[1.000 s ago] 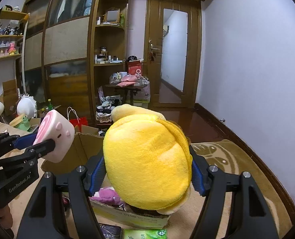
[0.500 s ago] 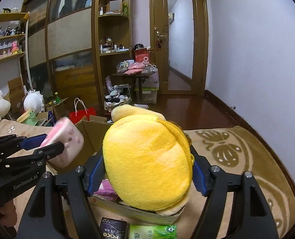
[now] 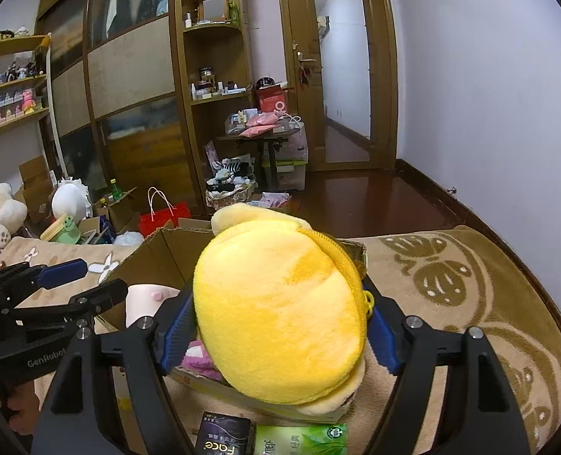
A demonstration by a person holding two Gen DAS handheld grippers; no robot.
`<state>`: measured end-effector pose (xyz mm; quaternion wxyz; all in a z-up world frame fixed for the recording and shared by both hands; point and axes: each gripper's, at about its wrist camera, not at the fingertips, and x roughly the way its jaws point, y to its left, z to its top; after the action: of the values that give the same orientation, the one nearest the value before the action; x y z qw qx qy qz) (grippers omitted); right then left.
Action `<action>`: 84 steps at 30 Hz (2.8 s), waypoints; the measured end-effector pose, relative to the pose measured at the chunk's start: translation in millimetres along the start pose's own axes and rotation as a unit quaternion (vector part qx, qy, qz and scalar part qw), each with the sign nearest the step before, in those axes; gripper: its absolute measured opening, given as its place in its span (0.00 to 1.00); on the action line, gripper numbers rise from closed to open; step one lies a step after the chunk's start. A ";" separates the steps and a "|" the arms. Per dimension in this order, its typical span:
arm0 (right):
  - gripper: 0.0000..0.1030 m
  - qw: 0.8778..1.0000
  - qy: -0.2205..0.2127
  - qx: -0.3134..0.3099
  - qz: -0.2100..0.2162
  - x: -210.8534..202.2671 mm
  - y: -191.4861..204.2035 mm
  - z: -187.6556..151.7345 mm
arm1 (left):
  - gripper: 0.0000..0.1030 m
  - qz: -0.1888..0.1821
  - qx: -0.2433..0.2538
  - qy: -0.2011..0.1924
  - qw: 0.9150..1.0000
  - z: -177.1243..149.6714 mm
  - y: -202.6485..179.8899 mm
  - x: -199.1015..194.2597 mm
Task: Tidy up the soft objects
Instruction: 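Open the right tool to drop the yellow plush into the box, then withdraw both tools and lower them toward the clear bag and green tissue pack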
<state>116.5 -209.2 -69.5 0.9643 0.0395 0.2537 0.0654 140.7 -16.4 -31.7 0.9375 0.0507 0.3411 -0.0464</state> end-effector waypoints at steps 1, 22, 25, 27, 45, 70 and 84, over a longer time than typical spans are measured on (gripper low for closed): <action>0.79 1.000 0.000 0.003 0.001 1.1 -0.9 0.0 | 0.63 -0.001 -0.001 0.001 1.000 -0.4 0.1 -0.1; 1.00 0.999 0.022 0.036 0.018 9.4 -5.2 4.2 | 0.86 0.024 -0.008 0.018 1.000 -5.5 10.6 -4.6; 1.00 0.999 0.019 0.036 0.015 0.9 -3.9 5.0 | 0.87 0.023 -0.012 0.024 0.999 -7.7 11.9 -8.8; 1.00 0.999 0.015 0.033 0.009 -6.3 -1.9 4.5 | 0.89 0.022 -0.015 0.027 0.999 -9.9 13.5 -13.7; 1.00 1.000 0.010 0.028 0.000 -73.6 4.0 -3.8 | 0.91 -0.008 -0.029 0.050 0.998 -35.5 9.4 -79.2; 1.00 0.999 0.030 0.007 -0.015 -103.1 12.6 -29.8 | 0.91 -0.005 -0.008 0.107 0.994 -66.6 -7.6 -88.2; 1.00 0.997 0.065 0.008 -0.035 -71.6 1.4 -45.3 | 0.91 -0.037 -0.006 0.207 0.978 -86.1 -19.9 -37.2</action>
<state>32.3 -216.3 -74.0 0.9470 0.0345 0.3178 0.0324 55.3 -23.3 -74.6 0.8445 0.0410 0.5297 -0.0679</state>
